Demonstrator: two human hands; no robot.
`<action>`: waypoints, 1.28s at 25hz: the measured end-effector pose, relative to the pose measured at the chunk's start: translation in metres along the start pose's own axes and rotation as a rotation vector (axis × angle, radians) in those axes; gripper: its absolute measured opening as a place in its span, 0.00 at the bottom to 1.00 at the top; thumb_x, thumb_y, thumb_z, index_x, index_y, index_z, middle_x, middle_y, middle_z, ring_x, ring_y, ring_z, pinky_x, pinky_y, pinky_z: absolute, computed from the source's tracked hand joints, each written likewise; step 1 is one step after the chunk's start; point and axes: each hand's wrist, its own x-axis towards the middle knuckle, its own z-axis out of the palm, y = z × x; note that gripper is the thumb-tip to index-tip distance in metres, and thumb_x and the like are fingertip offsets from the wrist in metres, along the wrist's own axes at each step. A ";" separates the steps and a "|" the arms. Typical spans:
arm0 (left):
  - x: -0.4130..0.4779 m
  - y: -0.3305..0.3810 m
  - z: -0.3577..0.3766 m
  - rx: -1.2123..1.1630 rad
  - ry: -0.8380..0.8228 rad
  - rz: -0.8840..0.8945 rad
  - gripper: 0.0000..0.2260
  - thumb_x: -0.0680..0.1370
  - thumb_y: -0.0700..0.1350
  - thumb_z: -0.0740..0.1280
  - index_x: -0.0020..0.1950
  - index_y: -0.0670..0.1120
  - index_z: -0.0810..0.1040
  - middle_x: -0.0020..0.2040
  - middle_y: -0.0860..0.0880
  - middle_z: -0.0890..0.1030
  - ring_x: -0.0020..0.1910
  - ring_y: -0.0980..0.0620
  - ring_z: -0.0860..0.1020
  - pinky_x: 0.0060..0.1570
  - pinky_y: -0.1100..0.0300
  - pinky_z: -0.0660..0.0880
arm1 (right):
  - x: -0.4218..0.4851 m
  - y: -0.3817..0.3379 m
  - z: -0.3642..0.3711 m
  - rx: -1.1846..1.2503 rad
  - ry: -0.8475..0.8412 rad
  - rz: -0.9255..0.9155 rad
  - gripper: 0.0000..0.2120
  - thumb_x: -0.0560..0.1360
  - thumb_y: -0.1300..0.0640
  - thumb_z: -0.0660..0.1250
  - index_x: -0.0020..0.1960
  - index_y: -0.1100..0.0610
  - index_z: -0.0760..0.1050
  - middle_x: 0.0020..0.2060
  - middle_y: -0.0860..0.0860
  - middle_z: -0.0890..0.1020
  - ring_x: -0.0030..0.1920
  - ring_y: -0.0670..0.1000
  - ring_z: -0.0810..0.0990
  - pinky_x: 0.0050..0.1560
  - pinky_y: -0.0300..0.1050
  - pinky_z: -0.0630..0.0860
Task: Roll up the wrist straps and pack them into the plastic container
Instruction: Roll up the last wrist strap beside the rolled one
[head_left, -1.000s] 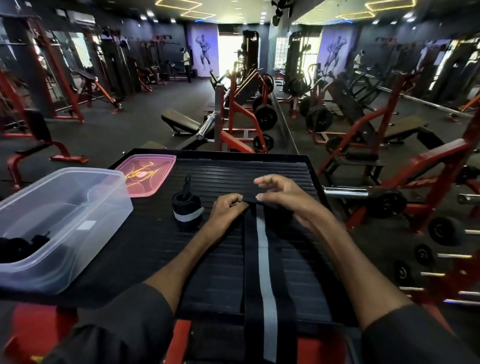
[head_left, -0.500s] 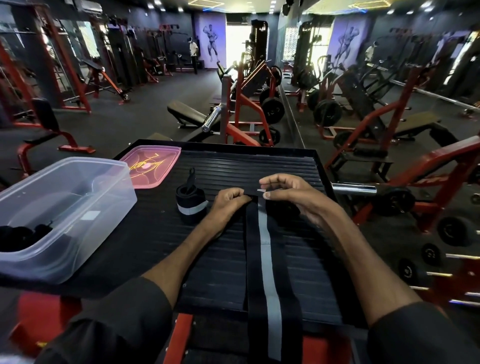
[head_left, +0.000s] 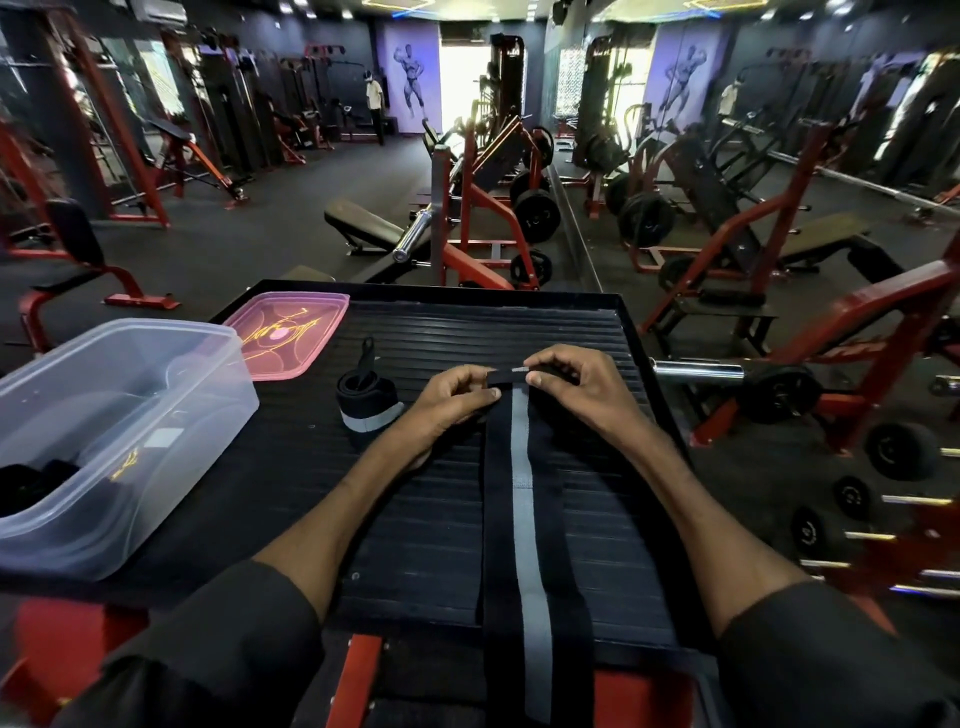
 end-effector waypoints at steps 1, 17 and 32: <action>0.001 0.001 0.000 -0.021 0.002 -0.011 0.08 0.79 0.43 0.71 0.57 0.47 0.81 0.49 0.48 0.77 0.47 0.56 0.80 0.45 0.67 0.77 | 0.000 0.001 0.000 -0.016 0.002 -0.009 0.08 0.75 0.59 0.75 0.54 0.57 0.85 0.48 0.49 0.87 0.52 0.47 0.85 0.59 0.51 0.81; 0.007 -0.007 0.004 0.323 0.138 0.202 0.09 0.78 0.43 0.72 0.57 0.51 0.82 0.53 0.44 0.84 0.50 0.48 0.82 0.54 0.55 0.78 | -0.002 0.000 0.009 0.085 0.033 -0.038 0.06 0.75 0.64 0.75 0.51 0.60 0.84 0.45 0.52 0.87 0.48 0.50 0.86 0.53 0.49 0.82; 0.001 0.001 0.008 0.295 0.223 0.368 0.13 0.70 0.37 0.78 0.52 0.49 0.84 0.50 0.52 0.86 0.49 0.58 0.83 0.53 0.66 0.77 | -0.001 -0.002 0.001 0.537 -0.193 0.542 0.17 0.77 0.48 0.72 0.59 0.59 0.82 0.49 0.51 0.84 0.51 0.50 0.80 0.53 0.45 0.75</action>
